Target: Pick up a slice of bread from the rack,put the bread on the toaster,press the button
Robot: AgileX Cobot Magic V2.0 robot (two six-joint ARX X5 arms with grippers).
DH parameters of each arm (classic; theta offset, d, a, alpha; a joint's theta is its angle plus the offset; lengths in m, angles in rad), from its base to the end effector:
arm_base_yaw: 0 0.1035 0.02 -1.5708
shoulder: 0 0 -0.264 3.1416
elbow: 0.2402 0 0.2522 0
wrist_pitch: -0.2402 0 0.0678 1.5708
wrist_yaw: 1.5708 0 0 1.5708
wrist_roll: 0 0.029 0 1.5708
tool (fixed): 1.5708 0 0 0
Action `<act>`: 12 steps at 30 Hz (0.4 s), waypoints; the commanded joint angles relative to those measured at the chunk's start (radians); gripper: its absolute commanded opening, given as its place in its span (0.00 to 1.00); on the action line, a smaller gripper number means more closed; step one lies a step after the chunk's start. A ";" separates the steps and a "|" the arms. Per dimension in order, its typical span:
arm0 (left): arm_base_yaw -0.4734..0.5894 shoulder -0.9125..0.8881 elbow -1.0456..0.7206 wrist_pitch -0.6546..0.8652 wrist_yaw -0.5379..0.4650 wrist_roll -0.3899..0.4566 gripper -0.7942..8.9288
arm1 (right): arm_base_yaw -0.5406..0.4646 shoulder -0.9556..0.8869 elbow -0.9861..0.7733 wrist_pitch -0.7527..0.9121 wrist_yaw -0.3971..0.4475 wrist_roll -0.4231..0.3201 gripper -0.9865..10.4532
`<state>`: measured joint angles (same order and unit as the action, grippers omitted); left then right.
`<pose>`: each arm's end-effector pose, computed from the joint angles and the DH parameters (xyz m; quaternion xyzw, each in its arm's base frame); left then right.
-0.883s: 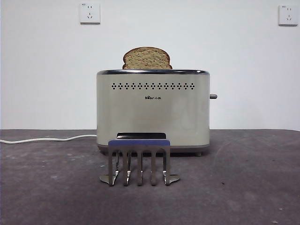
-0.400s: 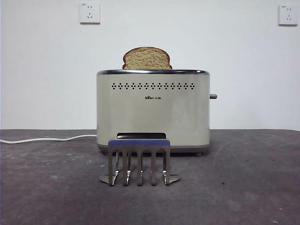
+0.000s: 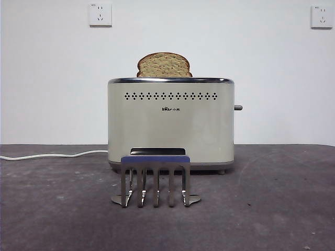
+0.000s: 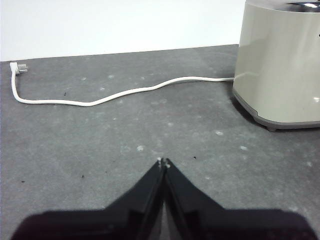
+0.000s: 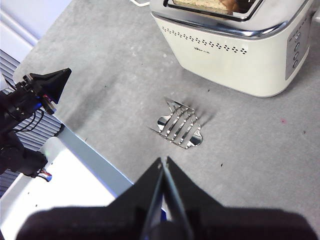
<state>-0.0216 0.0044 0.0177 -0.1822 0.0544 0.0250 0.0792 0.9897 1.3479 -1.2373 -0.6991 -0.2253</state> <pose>0.0955 -0.0036 0.1516 0.0111 0.0839 -0.0389 0.9957 0.1389 0.0297 0.3969 0.0349 0.3641 0.3867 0.8466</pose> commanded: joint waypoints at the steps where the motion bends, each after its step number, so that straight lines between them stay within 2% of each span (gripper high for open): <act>1: 0.003 -0.003 -0.014 0.000 -0.002 -0.006 0.08 | 0.002 -0.001 -0.010 0.002 0.000 -0.023 0.09; 5: 0.003 -0.003 -0.014 0.000 -0.002 -0.006 0.08 | -0.021 -0.041 -0.013 0.019 0.002 -0.077 0.09; 7: 0.003 -0.003 -0.014 0.000 -0.002 -0.006 0.08 | -0.041 -0.091 -0.022 0.097 0.000 -0.100 0.09; 12: 0.003 -0.003 -0.014 0.000 -0.002 -0.006 0.08 | -0.067 -0.229 -0.095 0.289 0.003 -0.079 0.09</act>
<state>-0.0216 0.0044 0.0177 -0.1818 0.0544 0.0250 0.0143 0.7723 1.2755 -0.9588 -0.6960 -0.3035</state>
